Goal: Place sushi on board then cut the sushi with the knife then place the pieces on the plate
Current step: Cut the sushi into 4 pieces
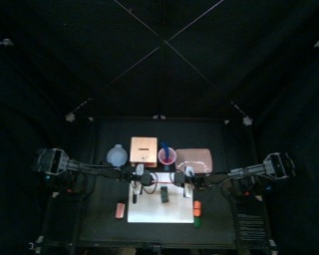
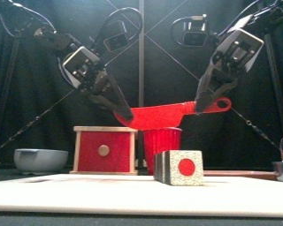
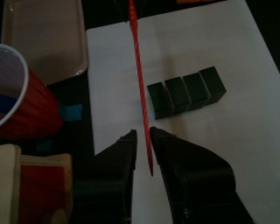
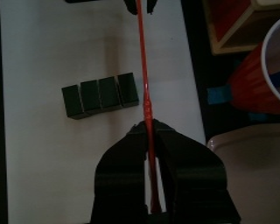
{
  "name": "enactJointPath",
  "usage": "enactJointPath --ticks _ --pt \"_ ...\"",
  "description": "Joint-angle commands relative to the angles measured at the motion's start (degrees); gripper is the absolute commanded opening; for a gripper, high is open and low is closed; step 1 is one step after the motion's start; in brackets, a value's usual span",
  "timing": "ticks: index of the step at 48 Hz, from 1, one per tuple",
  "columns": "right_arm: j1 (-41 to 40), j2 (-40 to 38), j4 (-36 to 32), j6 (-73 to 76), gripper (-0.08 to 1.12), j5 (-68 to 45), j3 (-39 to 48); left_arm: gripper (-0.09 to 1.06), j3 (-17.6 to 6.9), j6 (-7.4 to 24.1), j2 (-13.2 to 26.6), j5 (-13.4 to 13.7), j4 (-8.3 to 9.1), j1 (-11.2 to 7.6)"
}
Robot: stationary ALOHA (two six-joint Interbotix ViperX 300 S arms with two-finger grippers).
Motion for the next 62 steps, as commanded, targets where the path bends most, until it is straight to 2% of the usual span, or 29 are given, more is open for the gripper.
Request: enactJointPath --ticks 1,9,16,31,42,62 --pt "0.09 0.0 1.67 -0.35 0.4 -0.44 -1.32 0.52 -1.49 0.0 0.35 -0.26 0.09 -0.44" --pt "0.44 2.11 4.31 -0.88 0.4 0.35 -1.05 0.52 -1.67 -0.09 1.49 -0.26 -0.26 -1.58" --pt "1.58 2.72 5.36 -0.79 0.4 1.41 -1.32 0.52 -2.2 -0.09 2.2 -0.18 -1.41 -3.08" --pt "2.29 2.72 7.29 -0.88 0.4 3.25 -1.05 0.52 -2.37 0.0 3.96 -0.26 -5.36 -5.62" --pt "1.76 3.52 7.03 -0.97 0.4 4.13 -0.97 0.52 -3.16 -0.09 5.54 -0.44 -6.15 -5.71" --pt "1.58 5.36 6.86 -1.05 0.4 5.36 -0.79 0.52 -4.31 0.0 7.29 -0.26 -6.24 -5.89"
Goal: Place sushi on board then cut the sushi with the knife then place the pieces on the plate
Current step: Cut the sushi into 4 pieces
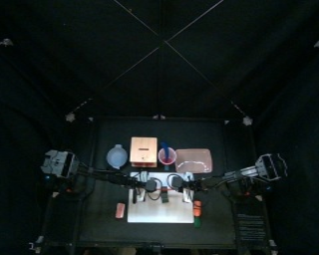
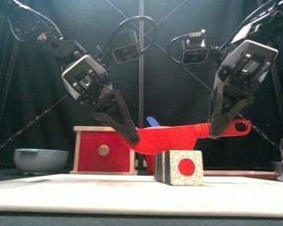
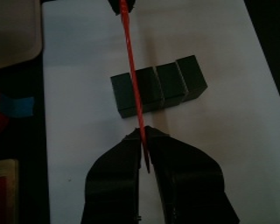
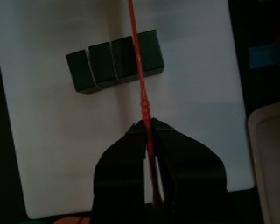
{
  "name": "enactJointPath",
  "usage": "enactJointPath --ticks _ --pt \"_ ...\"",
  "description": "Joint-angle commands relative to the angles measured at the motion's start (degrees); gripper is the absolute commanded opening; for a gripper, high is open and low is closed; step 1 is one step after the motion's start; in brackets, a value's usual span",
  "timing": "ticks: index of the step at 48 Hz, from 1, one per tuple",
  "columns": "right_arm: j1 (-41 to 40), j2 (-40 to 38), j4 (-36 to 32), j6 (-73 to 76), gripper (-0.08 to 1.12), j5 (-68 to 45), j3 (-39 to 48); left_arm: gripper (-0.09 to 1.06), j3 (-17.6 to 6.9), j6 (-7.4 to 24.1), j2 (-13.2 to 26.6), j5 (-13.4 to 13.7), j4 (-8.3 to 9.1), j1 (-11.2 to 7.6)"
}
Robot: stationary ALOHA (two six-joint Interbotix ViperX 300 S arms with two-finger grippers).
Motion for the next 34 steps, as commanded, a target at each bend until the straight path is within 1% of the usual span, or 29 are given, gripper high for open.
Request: enactJointPath --ticks 1,19,27,34 --pt "-0.62 -0.7 0.0 0.18 0.4 0.44 -0.53 0.52 -1.14 0.0 -0.26 -0.18 -0.09 -0.7" --pt "-0.79 4.13 0.53 0.62 0.4 0.09 -0.26 0.51 -1.14 -0.09 3.08 -0.18 -0.09 -0.7" --pt "-0.97 6.15 0.97 0.7 0.4 0.0 -0.53 0.51 -1.14 -0.09 4.22 -0.09 -0.09 -0.26" --pt "-2.2 6.33 0.7 0.7 0.4 0.26 -0.53 0.51 -1.05 0.09 4.48 0.0 0.0 0.26"
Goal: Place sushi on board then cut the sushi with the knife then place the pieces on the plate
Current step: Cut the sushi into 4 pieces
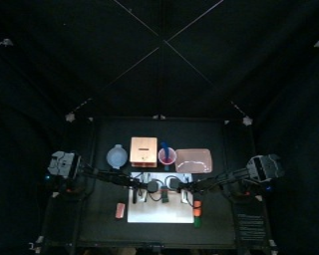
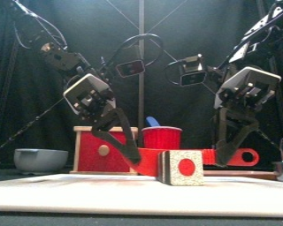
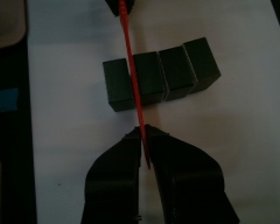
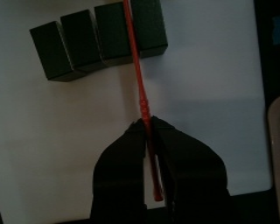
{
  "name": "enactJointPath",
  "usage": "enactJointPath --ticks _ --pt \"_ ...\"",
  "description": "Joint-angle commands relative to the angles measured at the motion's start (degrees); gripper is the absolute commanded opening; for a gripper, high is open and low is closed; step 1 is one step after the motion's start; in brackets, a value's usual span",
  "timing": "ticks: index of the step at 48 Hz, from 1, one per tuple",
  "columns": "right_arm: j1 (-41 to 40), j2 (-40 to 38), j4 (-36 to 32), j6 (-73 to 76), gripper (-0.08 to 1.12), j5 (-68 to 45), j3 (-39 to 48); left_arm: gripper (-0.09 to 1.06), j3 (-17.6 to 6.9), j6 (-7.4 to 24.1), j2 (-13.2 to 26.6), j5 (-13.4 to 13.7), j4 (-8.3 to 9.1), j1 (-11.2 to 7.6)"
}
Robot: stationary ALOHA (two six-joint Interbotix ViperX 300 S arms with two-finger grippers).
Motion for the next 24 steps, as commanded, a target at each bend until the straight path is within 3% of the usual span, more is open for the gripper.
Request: enactJointPath --ticks 1,12,24 --pt "-1.85 -0.88 -0.09 0.35 0.4 0.53 -0.09 0.51 -0.44 0.18 -0.53 0.35 0.09 0.18" --pt "-5.63 -1.23 -1.14 -0.35 0.4 0.53 -0.44 0.51 -0.53 0.18 -0.97 0.88 0.7 2.9" --pt "-5.45 -4.31 -1.85 -0.26 0.4 2.2 -1.41 0.51 -0.7 0.26 -4.04 3.25 1.67 2.99"
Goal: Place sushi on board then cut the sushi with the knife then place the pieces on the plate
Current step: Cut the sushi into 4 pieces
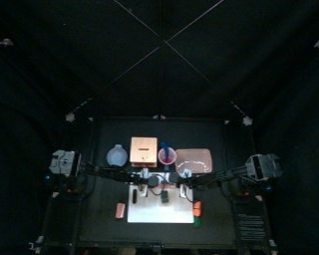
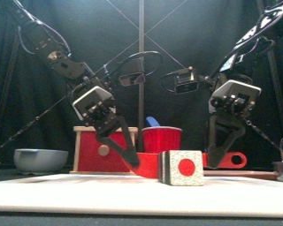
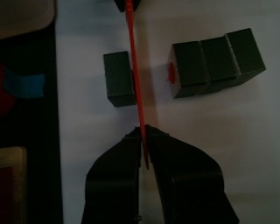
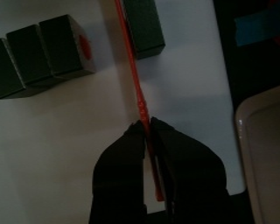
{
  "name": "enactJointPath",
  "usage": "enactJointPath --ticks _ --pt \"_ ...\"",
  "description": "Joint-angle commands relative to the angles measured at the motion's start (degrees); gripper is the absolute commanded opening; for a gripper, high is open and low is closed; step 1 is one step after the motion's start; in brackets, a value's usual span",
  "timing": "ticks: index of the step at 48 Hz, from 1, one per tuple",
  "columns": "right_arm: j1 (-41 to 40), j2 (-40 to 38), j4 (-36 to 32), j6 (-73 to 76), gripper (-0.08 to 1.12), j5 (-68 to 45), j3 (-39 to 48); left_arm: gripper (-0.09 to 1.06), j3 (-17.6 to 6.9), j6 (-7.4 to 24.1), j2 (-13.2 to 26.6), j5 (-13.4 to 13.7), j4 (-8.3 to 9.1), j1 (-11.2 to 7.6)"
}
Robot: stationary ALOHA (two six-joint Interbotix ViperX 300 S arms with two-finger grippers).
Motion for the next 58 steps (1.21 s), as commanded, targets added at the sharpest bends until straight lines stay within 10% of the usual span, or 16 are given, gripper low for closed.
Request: enactJointPath --ticks 1,26,58 --pt "-0.79 -4.22 -0.09 0.18 0.4 1.67 -0.88 0.51 -0.62 0.0 -3.34 1.32 0.35 -0.53" --pt "7.03 -9.93 4.39 0.97 0.4 2.11 -0.7 0.51 -0.35 -0.18 -6.77 3.34 0.18 -7.47" --pt "7.38 -8.0 5.71 0.97 0.4 2.02 -0.18 0.51 -0.97 -0.26 -5.19 3.25 -2.11 -7.82"
